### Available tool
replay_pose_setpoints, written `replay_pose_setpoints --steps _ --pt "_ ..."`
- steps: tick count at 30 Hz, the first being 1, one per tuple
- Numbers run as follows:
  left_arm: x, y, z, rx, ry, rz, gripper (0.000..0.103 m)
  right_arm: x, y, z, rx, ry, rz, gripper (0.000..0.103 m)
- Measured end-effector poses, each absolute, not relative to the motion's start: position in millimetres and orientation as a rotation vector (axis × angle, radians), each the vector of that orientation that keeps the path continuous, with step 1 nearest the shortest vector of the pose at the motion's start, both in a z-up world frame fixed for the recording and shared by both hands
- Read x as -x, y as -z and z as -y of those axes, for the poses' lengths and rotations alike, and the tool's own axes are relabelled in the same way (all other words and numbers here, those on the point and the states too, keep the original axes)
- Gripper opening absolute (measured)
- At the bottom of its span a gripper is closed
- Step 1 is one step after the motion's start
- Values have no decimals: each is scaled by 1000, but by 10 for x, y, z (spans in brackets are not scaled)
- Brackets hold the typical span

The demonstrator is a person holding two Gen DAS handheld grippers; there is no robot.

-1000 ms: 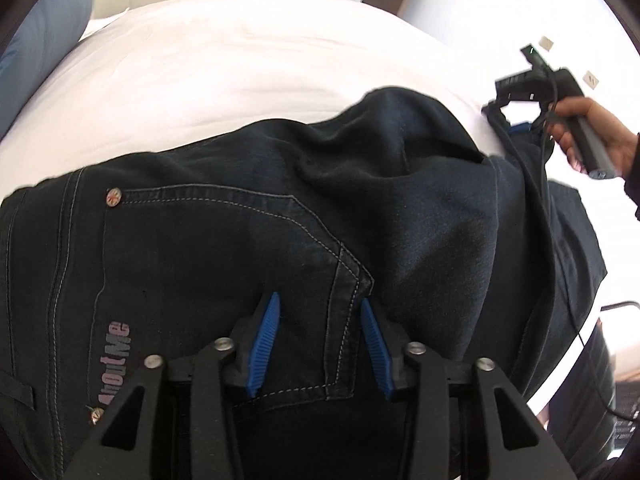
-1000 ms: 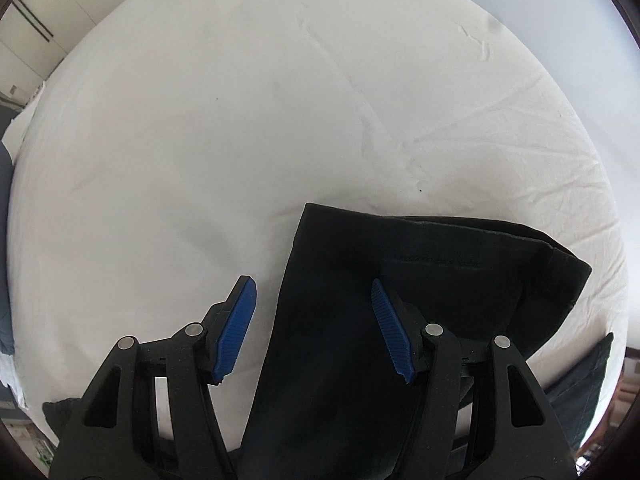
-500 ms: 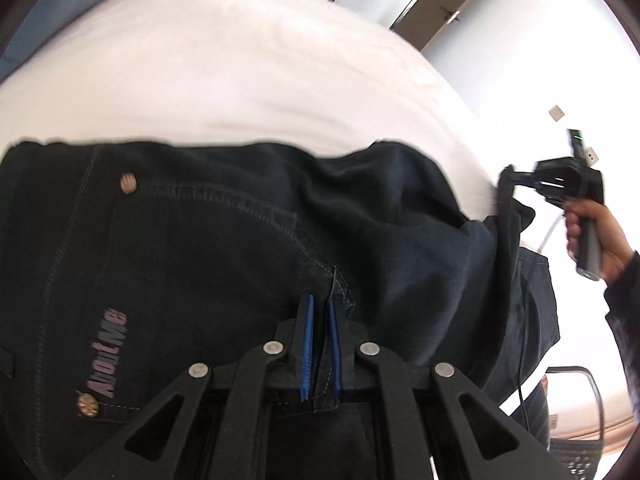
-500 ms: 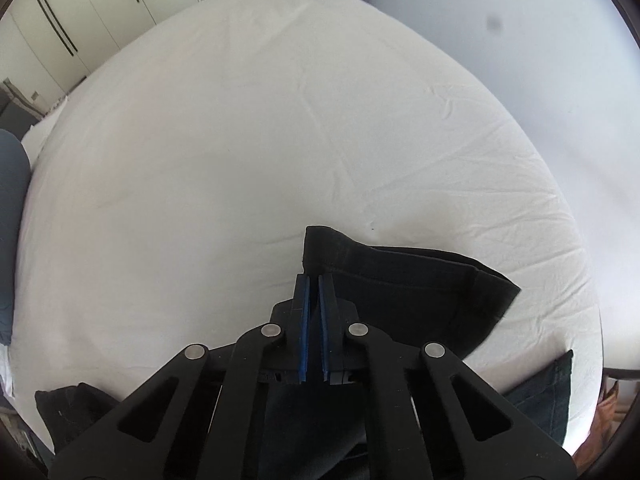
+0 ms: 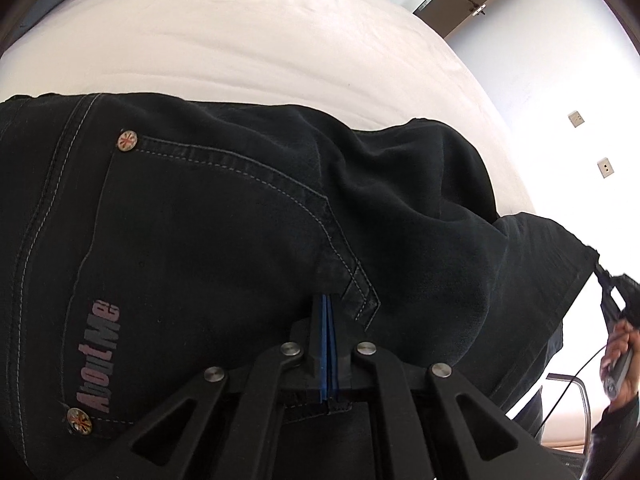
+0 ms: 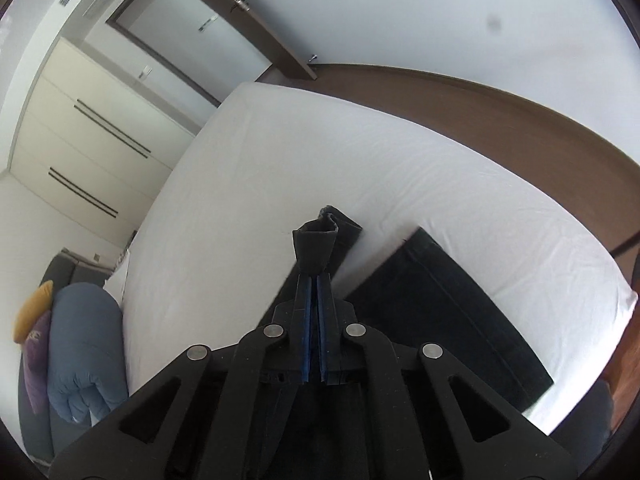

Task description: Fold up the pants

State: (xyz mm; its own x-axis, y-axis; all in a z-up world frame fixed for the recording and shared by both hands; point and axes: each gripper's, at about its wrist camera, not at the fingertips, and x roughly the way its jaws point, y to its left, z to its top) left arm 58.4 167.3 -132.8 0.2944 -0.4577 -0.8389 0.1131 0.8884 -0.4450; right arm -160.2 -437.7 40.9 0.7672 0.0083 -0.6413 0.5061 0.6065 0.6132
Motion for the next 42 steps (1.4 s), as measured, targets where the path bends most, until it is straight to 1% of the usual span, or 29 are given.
replay_pose_setpoints --steps 7,11,13,15,16,21,24,27,29,32,33,34,35,36,37,39,42 --pt "-656 1290 -1634 300 380 -1256 5 2328 43 4562 -1054 382 -621 1" --pt "-684 1249 -1557 277 366 -1269 5 2605 674 4784 -1199 472 -637 1" --pt "-692 1225 -1542 271 358 -1271 5 2722 886 4796 -1260 485 -624 0" --pt "-702 1205 -1488 274 352 -1271 5 2771 922 4795 -1241 478 -618 0" --pt "-708 1199 -1488 275 350 -1271 5 2773 912 4794 -1251 431 -605 2" --pt "-685 1214 -1430 269 343 -1271 4 2722 854 4664 -1335 233 -603 3" --pt "-663 1227 -1411 270 342 -1268 4 2651 920 4632 -1334 268 -636 4" --pt "-651 1242 -1403 277 345 -1267 4 2560 1213 4697 -1426 336 -685 4" --pt "-643 1247 -1434 279 349 -1263 4 2606 1122 4640 -1448 335 -664 6" --pt "-633 1259 -1453 284 352 -1260 4 2586 1113 4621 -1439 309 -646 16" --pt "-631 1262 -1456 285 353 -1259 4 2614 1015 4592 -1455 299 -634 23" --pt "-626 1263 -1462 285 354 -1258 4 2575 1019 4595 -1469 288 -620 36" --pt "-622 1265 -1464 284 355 -1257 4 2562 950 4583 -1475 274 -603 46" --pt "-619 1265 -1464 283 356 -1255 4 2573 876 4573 -1471 259 -576 63" --pt "-616 1265 -1465 282 356 -1253 4 2573 822 4567 -1453 262 -560 68" --pt "-608 1268 -1461 281 355 -1248 4 2549 697 4546 -1387 277 -561 68" --pt "-597 1267 -1466 287 354 -1246 4 2465 759 4555 -1403 271 -576 67"
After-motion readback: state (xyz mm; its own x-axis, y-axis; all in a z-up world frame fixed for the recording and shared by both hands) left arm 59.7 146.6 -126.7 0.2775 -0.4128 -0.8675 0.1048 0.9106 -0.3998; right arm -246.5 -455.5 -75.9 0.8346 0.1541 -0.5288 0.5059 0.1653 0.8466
